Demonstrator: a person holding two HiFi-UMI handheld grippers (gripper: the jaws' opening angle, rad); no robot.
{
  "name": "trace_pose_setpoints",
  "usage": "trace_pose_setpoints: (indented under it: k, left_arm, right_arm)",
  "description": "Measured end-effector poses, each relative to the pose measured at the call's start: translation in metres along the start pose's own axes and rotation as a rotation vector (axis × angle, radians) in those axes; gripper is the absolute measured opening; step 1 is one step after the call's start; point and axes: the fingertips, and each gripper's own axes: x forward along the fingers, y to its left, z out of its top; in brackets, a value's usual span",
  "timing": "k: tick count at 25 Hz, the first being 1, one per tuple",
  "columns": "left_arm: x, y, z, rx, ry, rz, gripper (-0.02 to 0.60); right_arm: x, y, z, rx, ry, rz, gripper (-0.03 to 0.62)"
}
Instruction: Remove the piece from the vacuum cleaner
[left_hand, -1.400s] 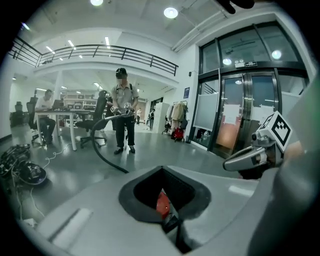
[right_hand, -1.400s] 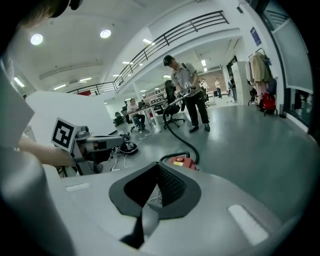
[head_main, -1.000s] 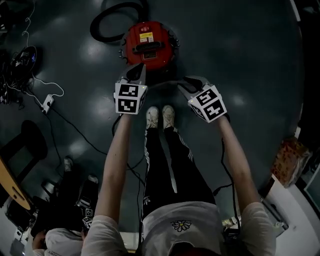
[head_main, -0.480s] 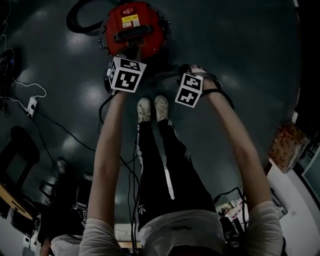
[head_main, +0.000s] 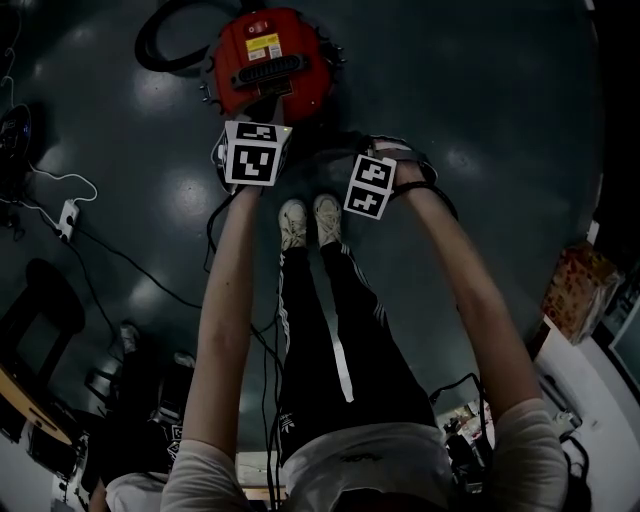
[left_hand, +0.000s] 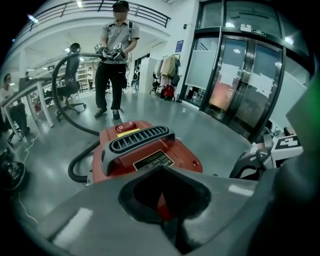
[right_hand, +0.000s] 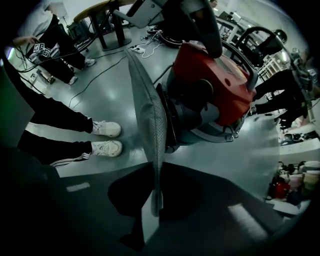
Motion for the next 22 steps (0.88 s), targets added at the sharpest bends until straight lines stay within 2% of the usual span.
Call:
trace_pose_setpoints:
  k: [9,14,18,22]
  left_arm:
    - [0.001,0.001,-0.001,0.003,-0.006,0.0,0.0]
    - [0.002,0.001,-0.002,-0.003,-0.005,0.002,0.0]
    - [0.002,0.002,-0.001,-0.005,-0.01,0.009,0.0]
    - [0.003,0.004,-0.001,-0.004,-0.014,0.018,0.0]
  right_arm:
    - [-0.002,0.03,-0.001,-0.004,-0.022,-0.009,0.035]
    - [-0.003,0.039,0.0,0.118,-0.054,-0.011,0.035]
    - [-0.005,0.046,0.005,0.022,-0.059,-0.017,0.035]
    - [-0.003,0.083,0.009,-0.032,-0.078,0.054,0.035]
